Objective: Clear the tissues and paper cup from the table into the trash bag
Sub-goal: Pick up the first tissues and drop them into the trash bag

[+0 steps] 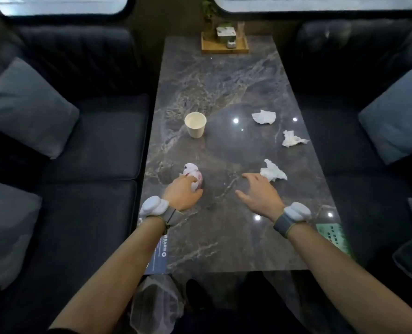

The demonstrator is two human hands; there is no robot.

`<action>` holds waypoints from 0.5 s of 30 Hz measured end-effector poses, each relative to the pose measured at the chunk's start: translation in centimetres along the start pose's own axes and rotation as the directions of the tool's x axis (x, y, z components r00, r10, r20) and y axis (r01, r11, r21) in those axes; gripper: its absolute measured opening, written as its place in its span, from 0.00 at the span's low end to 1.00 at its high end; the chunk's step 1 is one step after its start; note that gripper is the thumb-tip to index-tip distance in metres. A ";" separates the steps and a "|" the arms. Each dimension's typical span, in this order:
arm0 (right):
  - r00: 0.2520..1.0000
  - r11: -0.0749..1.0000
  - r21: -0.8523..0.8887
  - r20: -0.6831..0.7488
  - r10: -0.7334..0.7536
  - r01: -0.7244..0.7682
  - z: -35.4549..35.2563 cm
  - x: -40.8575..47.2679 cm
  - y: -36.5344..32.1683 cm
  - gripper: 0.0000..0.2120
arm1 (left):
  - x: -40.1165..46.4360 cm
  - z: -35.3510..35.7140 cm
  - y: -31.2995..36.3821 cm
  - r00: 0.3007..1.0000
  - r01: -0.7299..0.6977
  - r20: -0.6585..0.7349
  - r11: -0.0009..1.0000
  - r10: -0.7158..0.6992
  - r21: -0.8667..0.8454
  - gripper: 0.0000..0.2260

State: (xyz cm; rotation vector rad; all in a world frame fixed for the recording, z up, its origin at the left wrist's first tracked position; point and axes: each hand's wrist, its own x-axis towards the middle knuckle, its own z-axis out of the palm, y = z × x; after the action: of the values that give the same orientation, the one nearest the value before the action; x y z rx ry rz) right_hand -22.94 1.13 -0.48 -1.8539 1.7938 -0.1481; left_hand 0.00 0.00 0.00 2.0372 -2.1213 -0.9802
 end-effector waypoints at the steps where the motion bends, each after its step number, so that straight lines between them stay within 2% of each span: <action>1: 1.000 1.000 0.012 -0.010 0.013 -0.013 0.0 0.1 0.0 0.27 | 0.2 -0.1 -0.4 1.000 0.015 0.004 1.000 -0.015 0.014 0.19; 7: 0.991 0.991 -0.015 -0.032 0.129 -0.130 -0.9 4.3 4.7 0.29 | 5.6 2.1 0.4 0.998 0.054 0.026 0.976 -0.061 0.210 0.20; 9: 0.990 0.990 -0.054 -0.072 0.124 -0.128 -0.9 5.5 5.8 0.29 | 6.5 2.6 0.4 0.999 0.043 -0.022 0.963 -0.038 0.265 0.23; 12: 0.989 0.983 -0.124 -0.077 0.128 -0.136 -0.2 8.0 8.0 0.29 | 8.8 3.3 0.2 0.998 0.054 -0.041 0.963 -0.045 0.265 0.28; 15: 0.980 0.963 -0.187 -0.015 0.197 -0.196 1.6 10.3 9.7 0.32 | 10.5 4.6 -0.6 0.991 0.111 0.040 0.959 -0.126 0.260 0.34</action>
State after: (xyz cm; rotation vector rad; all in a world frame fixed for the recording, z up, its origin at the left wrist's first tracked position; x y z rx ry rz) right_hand -29.83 -7.80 -9.23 -1.7843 2.0368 0.1020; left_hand -2.99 -7.68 -8.03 2.3046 -2.2852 -0.8202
